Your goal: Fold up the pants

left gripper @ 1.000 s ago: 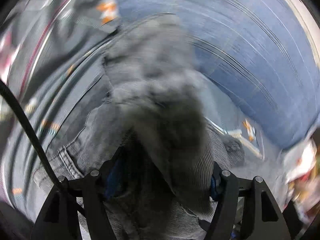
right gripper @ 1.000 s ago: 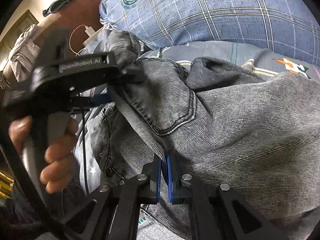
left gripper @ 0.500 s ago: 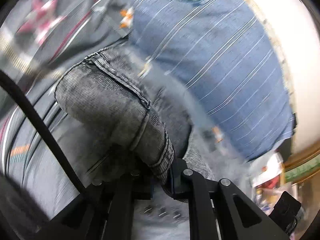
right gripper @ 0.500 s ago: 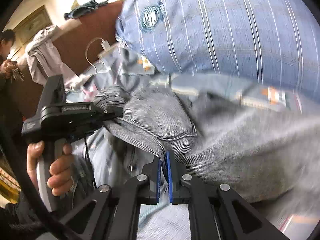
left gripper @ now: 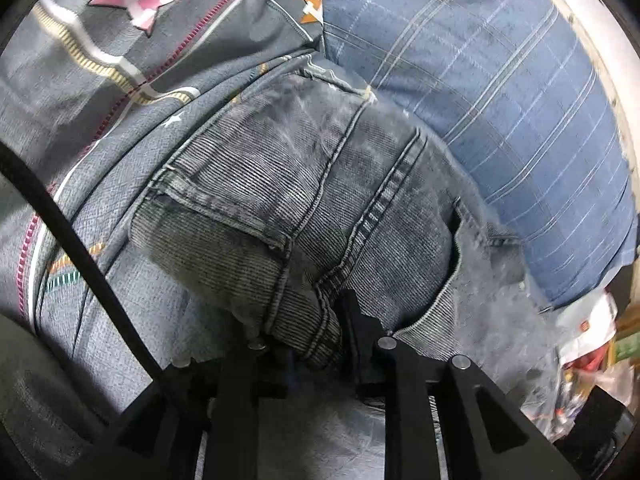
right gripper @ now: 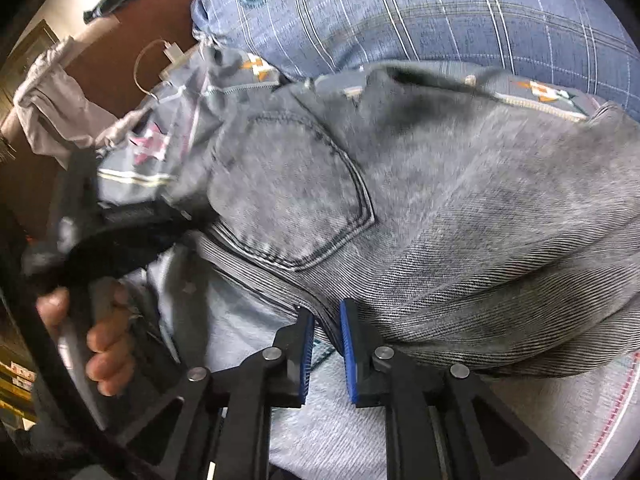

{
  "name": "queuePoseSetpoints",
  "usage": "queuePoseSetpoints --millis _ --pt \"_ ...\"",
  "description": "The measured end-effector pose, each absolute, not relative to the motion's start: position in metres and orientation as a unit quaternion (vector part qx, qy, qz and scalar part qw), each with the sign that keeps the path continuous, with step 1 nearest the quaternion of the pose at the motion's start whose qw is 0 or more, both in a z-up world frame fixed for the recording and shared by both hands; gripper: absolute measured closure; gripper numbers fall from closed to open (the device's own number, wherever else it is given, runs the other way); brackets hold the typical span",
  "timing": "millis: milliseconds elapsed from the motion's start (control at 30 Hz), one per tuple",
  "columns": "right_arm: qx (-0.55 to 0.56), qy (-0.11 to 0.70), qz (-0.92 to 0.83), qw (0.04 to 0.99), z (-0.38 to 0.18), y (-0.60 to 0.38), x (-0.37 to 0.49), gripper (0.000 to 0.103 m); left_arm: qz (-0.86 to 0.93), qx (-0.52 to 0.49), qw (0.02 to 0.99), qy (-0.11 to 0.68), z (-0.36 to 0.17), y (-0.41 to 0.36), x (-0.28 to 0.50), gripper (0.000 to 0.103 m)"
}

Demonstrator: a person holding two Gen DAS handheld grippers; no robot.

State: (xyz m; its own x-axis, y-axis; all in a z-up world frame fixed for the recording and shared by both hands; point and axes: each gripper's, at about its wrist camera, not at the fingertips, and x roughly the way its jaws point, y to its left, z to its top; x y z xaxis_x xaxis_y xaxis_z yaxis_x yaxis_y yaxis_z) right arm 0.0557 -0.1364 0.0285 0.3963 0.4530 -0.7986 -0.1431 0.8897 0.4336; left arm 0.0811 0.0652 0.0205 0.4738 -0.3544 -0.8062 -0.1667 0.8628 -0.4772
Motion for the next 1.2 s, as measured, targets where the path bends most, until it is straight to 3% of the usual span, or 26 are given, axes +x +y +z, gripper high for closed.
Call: queuePoseSetpoints --millis 33,67,100,133,400,533,700,833,933,1200 --pt "0.151 0.512 0.184 0.825 0.037 -0.141 0.054 0.078 -0.061 -0.258 0.819 0.509 0.024 0.066 0.08 0.069" --pt "0.156 0.502 0.184 0.831 0.046 -0.147 0.049 0.055 -0.07 -0.262 0.817 0.509 0.028 0.067 0.079 0.056" --pt "0.169 0.485 0.179 0.839 0.054 -0.158 0.043 0.038 -0.076 -0.263 0.82 0.503 0.032 0.066 0.076 0.051" --pt "0.188 0.465 0.168 0.849 0.062 -0.171 0.035 0.015 -0.073 -0.255 0.825 0.499 0.034 0.065 0.069 0.046" --pt "0.308 0.384 0.028 0.87 0.093 -0.299 -0.001 0.014 -0.12 -0.136 0.886 0.426 0.068 0.027 0.016 0.042" --pt "0.26 0.386 -0.056 0.883 0.112 -0.346 0.01 0.014 -0.175 -0.072 0.891 0.414 0.087 -0.021 0.012 0.031" --pt "0.263 0.384 -0.108 0.879 0.089 -0.373 0.02 0.017 -0.224 0.017 0.883 0.412 0.079 -0.093 0.029 0.03" --pt "0.276 0.402 -0.076 0.87 0.063 -0.367 0.028 0.028 -0.257 0.051 0.874 0.41 0.063 -0.125 0.024 0.03" --pt "0.291 0.397 -0.085 0.866 0.058 -0.382 0.023 0.043 -0.26 0.048 0.875 0.404 0.044 -0.124 0.019 0.03" --pt "0.386 0.381 -0.177 0.821 0.036 -0.445 -0.013 0.043 -0.248 0.047 0.875 0.413 0.029 -0.122 0.015 0.03"
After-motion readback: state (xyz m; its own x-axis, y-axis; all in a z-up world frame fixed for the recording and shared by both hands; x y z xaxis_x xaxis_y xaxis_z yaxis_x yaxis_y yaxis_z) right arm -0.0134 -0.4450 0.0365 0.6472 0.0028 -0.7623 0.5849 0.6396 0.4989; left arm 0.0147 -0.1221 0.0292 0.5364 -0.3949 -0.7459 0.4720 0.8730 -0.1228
